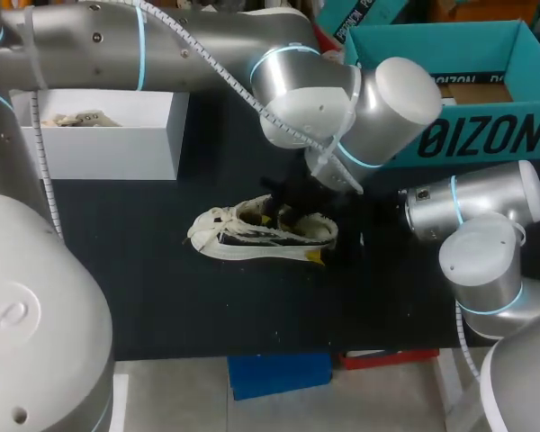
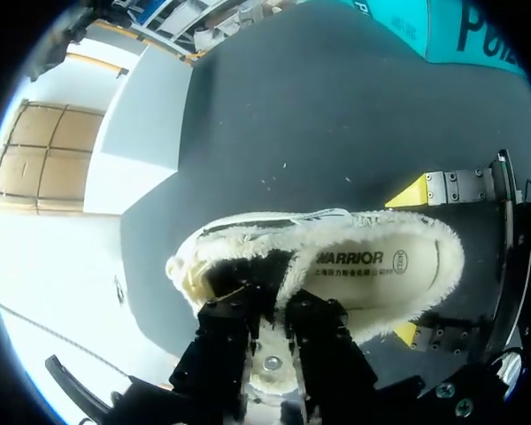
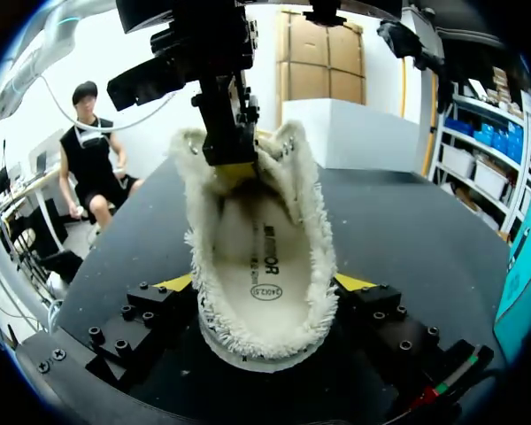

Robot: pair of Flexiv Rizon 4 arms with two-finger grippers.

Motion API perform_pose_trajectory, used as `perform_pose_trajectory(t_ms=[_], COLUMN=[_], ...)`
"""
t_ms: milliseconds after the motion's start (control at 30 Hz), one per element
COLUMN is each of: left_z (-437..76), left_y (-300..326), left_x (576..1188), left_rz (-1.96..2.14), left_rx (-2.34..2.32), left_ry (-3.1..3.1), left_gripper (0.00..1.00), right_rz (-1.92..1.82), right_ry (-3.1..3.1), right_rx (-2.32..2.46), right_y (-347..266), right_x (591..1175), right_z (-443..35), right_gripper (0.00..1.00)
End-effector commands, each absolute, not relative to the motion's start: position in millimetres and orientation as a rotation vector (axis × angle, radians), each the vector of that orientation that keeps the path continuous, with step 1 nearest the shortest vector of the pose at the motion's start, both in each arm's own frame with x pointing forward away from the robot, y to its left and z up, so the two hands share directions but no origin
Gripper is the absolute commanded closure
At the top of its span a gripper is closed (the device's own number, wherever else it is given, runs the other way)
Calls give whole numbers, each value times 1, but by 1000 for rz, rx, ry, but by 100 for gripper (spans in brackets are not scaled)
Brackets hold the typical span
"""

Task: Take the shoe out of the shoebox, open the shoe tongue, remove and reinsert the insole, then place the shoe into the shoebox

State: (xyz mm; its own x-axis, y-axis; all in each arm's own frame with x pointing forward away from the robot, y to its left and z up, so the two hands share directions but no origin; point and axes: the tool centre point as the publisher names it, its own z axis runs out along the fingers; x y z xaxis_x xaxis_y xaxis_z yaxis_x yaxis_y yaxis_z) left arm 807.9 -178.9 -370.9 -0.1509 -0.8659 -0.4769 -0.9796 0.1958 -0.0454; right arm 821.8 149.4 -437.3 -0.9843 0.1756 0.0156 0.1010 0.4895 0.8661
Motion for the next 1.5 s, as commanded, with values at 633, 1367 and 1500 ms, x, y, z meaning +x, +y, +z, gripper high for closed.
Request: perform_pose_trajectory(t_ms=[633,1367,1500], left_z=[-312,-316,-322], left_y=[-154,-68,-61], left_x=[811,823,823], left_rz=[123,162,177], left_rx=[-1852,-2052,-2063], left_ry=[2114,1947,1934], left_gripper=[100,0,0], right_rz=[1529,1529,1529], right_ry=[2647,2647,2647], right_rx=[248,248,248], right_y=[151,151,151], right_x=[824,824,824], right_z=[-440,-440,-440], right_gripper=[100,100,100])
